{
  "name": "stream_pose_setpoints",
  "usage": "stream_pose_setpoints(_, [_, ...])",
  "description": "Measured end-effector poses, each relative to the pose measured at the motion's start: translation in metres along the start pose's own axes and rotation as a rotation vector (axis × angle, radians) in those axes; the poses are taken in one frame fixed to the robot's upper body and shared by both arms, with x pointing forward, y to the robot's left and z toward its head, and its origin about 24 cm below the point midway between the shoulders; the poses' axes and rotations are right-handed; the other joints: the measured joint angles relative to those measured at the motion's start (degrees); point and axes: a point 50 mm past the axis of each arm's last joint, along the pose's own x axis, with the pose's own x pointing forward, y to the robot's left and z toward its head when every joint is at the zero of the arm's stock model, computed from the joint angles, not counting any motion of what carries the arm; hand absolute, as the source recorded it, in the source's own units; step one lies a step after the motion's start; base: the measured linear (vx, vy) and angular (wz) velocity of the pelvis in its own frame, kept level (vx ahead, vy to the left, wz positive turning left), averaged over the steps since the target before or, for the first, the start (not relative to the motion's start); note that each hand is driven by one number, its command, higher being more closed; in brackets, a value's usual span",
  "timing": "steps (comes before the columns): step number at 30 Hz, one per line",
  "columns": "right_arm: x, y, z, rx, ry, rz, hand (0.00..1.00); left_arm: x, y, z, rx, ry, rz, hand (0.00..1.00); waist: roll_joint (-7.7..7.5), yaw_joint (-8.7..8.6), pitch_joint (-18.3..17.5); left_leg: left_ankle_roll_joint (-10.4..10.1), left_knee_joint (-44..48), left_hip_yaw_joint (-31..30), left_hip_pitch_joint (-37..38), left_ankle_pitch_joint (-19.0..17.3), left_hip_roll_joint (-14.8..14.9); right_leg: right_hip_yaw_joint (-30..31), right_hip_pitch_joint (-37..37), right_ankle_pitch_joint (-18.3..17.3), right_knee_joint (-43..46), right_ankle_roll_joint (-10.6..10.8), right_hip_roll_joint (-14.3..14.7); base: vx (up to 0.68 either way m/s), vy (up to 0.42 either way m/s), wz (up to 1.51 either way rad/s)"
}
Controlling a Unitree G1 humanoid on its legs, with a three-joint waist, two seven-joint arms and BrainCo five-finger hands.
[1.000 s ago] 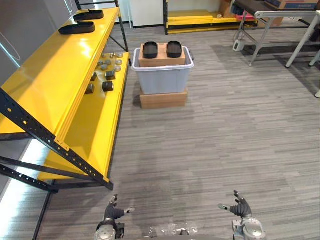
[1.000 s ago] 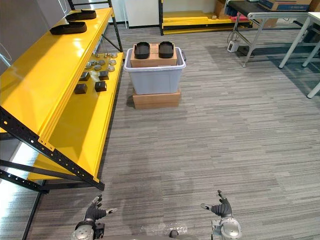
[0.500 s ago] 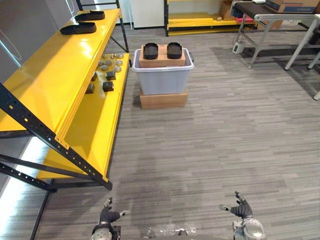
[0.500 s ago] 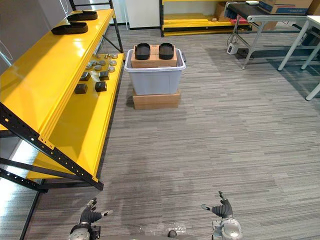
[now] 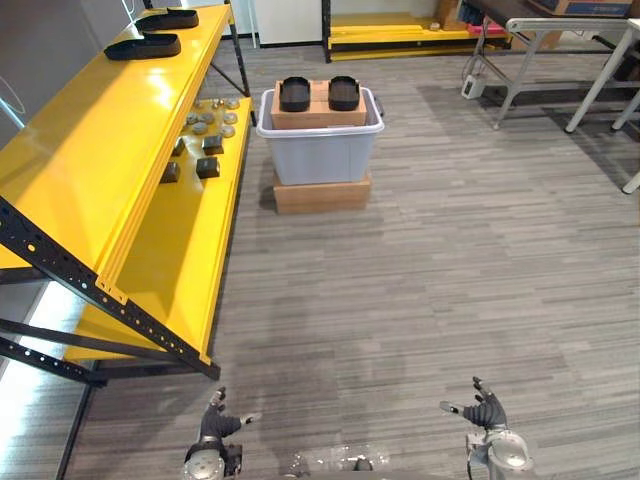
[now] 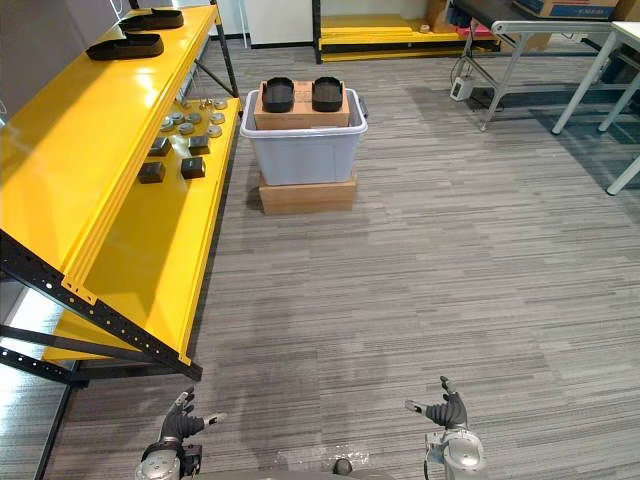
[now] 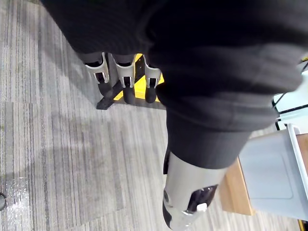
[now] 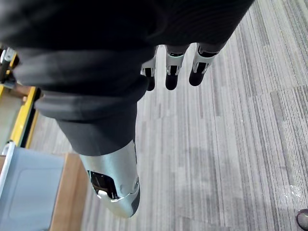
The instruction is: Walk over and take plastic housings, then place them on the shelf
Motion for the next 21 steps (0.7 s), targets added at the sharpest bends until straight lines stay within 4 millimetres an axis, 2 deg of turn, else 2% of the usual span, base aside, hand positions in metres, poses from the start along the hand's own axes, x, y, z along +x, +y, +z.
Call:
stream_pose_setpoints(4, [0.005,0.001,0.010,0.020,-0.025,-0.002,0.00,0.001,0.004,0.008,-0.015,-0.032,0.019,0.00,0.55,0.12,0.1,0.6,3.2,1.8,-2.5,-2.4,0.7,2.2,-2.4,-1.1,1.6,0.1,0.4,0.03,-0.011,-0.26])
stream_pose_setpoints(6, [0.006,0.001,0.012,0.021,-0.030,-0.003,0.00,0.002,0.004,0.011,-0.018,-0.046,0.018,0.00,0.91,0.08,0.3,0.8,5.5,2.2,-3.5,-4.2,1.0,2.5,-5.1,-4.5,7.4,0.5,0.4,0.08,0.009,-0.20])
stream_pose_setpoints(7, [0.006,0.002,0.012,0.021,-0.026,-0.005,0.00,0.003,0.004,0.013,-0.023,-0.050,0.020,0.00,0.93,0.18,0.3,1.0,7.2,2.7,-4.0,-5.7,1.1,2.6,-8.1,-8.0,14.2,1.5,0.1,0.10,0.022,-0.15])
stream_pose_setpoints(8, [0.006,0.002,0.012,0.021,-0.025,-0.009,0.00,0.003,0.003,0.014,-0.030,-0.056,0.019,0.00,0.84,0.18,0.4,1.4,8.8,3.1,-4.3,-7.2,0.8,2.1,-11.3,-11.2,21.4,3.9,-0.6,0.10,0.028,-0.17])
stream_pose_setpoints(9, [0.006,0.002,0.012,0.021,-0.025,-0.011,0.00,0.003,0.003,0.016,-0.034,-0.060,0.019,0.00,0.85,-0.03,0.5,1.7,9.5,3.2,-4.6,-7.9,0.8,1.6,-13.0,-12.2,25.3,4.6,-0.9,0.11,0.057,-0.10])
stream_pose_setpoints(10, [0.006,0.003,0.013,0.022,-0.027,-0.009,0.00,0.004,0.003,0.018,-0.036,-0.069,0.020,0.00,0.90,-0.07,1.1,2.1,10.6,3.1,-4.5,-9.4,0.5,-0.1,-16.3,-13.3,33.5,5.7,-1.9,0.16,0.075,0.03])
stream_pose_setpoints(11, [0.005,0.004,0.011,0.024,-0.017,-0.006,0.00,0.005,0.002,0.021,-0.027,-0.077,0.019,0.00,0.70,-0.26,1.9,2.7,11.1,2.5,-3.0,-10.5,0.1,-2.2,-19.9,-13.1,43.3,5.9,-3.5,0.20,0.070,0.14])
stream_pose_setpoints(12, [0.004,0.006,0.008,0.025,-0.006,-0.003,0.00,0.006,0.002,0.024,-0.020,-0.087,0.021,0.00,0.21,-0.41,2.4,2.9,11.1,2.0,-2.0,-11.0,-0.4,-3.1,-21.9,-13.3,47.9,6.0,-4.5,0.29,0.035,0.27])
stream_pose_setpoints(13, [0.002,0.006,0.003,0.022,0.016,0.000,0.00,0.006,0.003,0.024,-0.016,-0.083,0.024,0.00,-0.32,-0.49,2.9,3.0,11.1,1.4,-0.1,-12.2,-0.8,-4.7,-23.9,-15.5,52.8,5.4,-6.2,0.27,0.004,0.24])
stream_pose_setpoints(14, [0.002,0.006,0.002,0.020,0.023,-0.001,0.00,0.006,0.003,0.022,-0.016,-0.077,0.025,0.00,0.15,-0.58,3.3,3.0,11.1,1.1,0.9,-12.7,-0.7,-5.7,-24.7,-16.6,53.4,5.2,-6.7,0.38,-0.010,0.26])
stream_pose_setpoints(15, [0.004,0.004,0.005,0.013,0.017,-0.002,0.00,0.007,0.003,0.023,-0.016,-0.073,0.025,0.00,0.45,-0.92,3.7,3.1,10.6,0.6,2.9,-13.2,0.0,-7.7,-26.6,-17.7,52.8,4.0,-7.4,0.43,-0.056,0.34])
stream_pose_setpoints(17, [0.008,0.002,0.013,-0.015,-0.009,0.002,0.00,0.010,0.001,0.028,-0.028,-0.080,0.019,0.00,2.00,-2.06,4.6,3.1,9.5,-0.7,5.0,-13.2,2.7,-10.2,-30.4,-17.3,47.1,2.8,-7.1,0.47,-0.105,0.46])
stream_pose_setpoints(18, [0.010,0.000,0.019,-0.033,-0.027,0.004,0.00,0.014,-0.002,0.032,-0.020,-0.084,0.008,0.00,2.56,-2.50,5.2,2.8,9.4,-1.5,6.2,-13.2,4.2,-10.7,-32.7,-14.2,40.2,2.9,-6.6,0.40,-0.126,0.41])
stream_pose_setpoints(19, [0.011,-0.001,0.021,-0.036,-0.033,0.004,0.00,0.015,0.000,0.034,-0.013,-0.089,0.009,0.00,2.28,-2.61,5.2,1.1,9.2,-1.5,7.2,-12.9,4.6,-10.1,-33.2,-9.1,32.5,3.3,-6.2,0.54,-0.188,0.42])
stream_pose_setpoints(20, [0.010,-0.002,0.018,-0.041,-0.025,0.001,0.00,0.015,0.001,0.033,0.000,-0.089,0.007,0.00,0.84,-2.99,5.0,-1.4,8.6,-1.8,9.6,-13.5,4.4,-8.9,-32.8,3.7,27.3,0.5,-6.6,0.72,-0.249,0.18])
stream_pose_setpoints(21, [0.014,-0.005,0.026,-0.043,-0.042,-0.009,0.00,0.016,-0.003,0.031,-0.006,-0.074,-0.003,0.00,2.85,-2.61,5.6,-3.2,9.7,-2.2,10.5,-13.2,6.9,-10.2,-33.8,0.0,32.8,-2.5,-5.8,0.72,-0.261,0.16])
